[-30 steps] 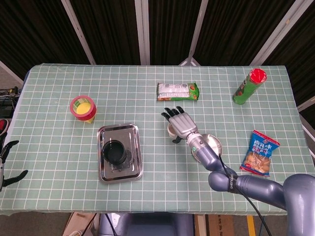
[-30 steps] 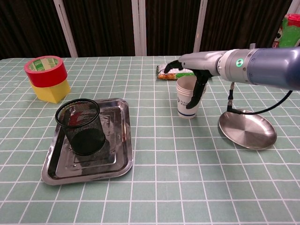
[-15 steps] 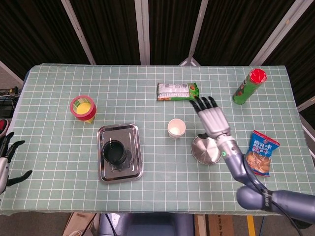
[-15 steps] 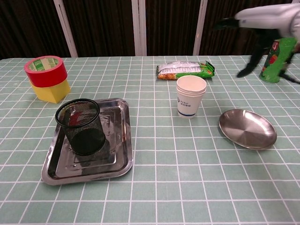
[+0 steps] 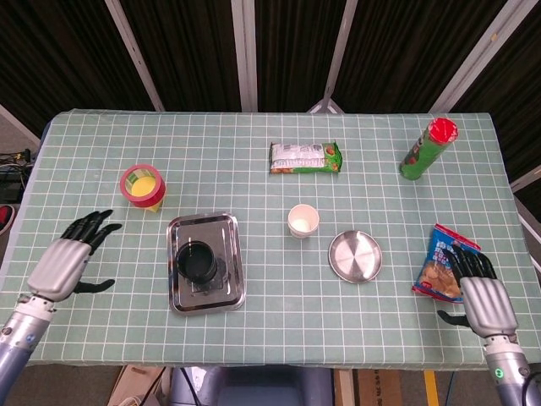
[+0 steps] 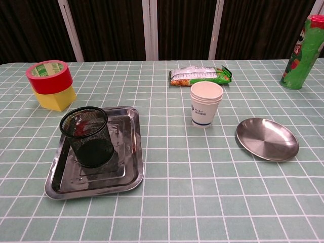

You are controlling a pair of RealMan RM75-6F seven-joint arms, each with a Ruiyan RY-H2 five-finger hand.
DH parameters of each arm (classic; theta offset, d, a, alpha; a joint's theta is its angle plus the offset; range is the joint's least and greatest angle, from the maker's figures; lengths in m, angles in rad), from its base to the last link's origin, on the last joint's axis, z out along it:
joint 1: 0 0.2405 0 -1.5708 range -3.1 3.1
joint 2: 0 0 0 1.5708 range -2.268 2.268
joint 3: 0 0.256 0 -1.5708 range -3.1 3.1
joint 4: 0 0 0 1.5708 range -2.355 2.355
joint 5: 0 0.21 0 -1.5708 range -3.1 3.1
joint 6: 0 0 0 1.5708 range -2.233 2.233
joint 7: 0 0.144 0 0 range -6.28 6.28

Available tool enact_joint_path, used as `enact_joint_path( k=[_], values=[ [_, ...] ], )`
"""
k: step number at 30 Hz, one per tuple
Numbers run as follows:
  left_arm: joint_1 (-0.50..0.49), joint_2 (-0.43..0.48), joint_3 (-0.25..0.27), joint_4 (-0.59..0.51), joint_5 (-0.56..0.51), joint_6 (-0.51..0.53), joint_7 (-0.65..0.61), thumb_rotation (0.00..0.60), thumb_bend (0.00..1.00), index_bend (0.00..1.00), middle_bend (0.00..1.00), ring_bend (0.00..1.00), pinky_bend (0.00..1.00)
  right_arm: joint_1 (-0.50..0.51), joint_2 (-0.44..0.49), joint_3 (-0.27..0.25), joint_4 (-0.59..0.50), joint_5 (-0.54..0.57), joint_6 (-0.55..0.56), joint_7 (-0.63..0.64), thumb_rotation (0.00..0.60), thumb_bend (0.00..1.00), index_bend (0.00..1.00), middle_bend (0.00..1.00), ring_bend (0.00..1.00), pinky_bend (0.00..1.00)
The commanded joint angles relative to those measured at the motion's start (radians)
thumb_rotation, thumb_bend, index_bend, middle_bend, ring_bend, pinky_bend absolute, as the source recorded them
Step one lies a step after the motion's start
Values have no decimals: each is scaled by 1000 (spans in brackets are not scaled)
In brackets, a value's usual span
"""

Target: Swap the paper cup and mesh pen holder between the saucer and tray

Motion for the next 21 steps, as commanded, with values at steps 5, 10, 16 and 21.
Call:
enact_joint_path(
  k=[5,10,16,21],
  values=[
    [-189,-68,-36,-40,-178,-242,125,600,0,151,0,0,94,-40,-38,11,52,-35,-3,19,600,0,37,0,0,0],
    [-247,-170,-25,2,-265,-282,195,600,0,151,0,0,94,-52,-35,29,58,-27,-13,23,600,0,36,0,0,0],
    [-287,-270,-13,54,-313,-268,269,600,0,145,0,0,94,-64,-34,44,60,-37,-20,19,600,0,36,0,0,0],
    [-307,-335,-5,89,-302,-247,293,600,0,143,0,0,94,-73,-30,55,58,-47,-20,29,600,0,37,0,0,0]
  ],
)
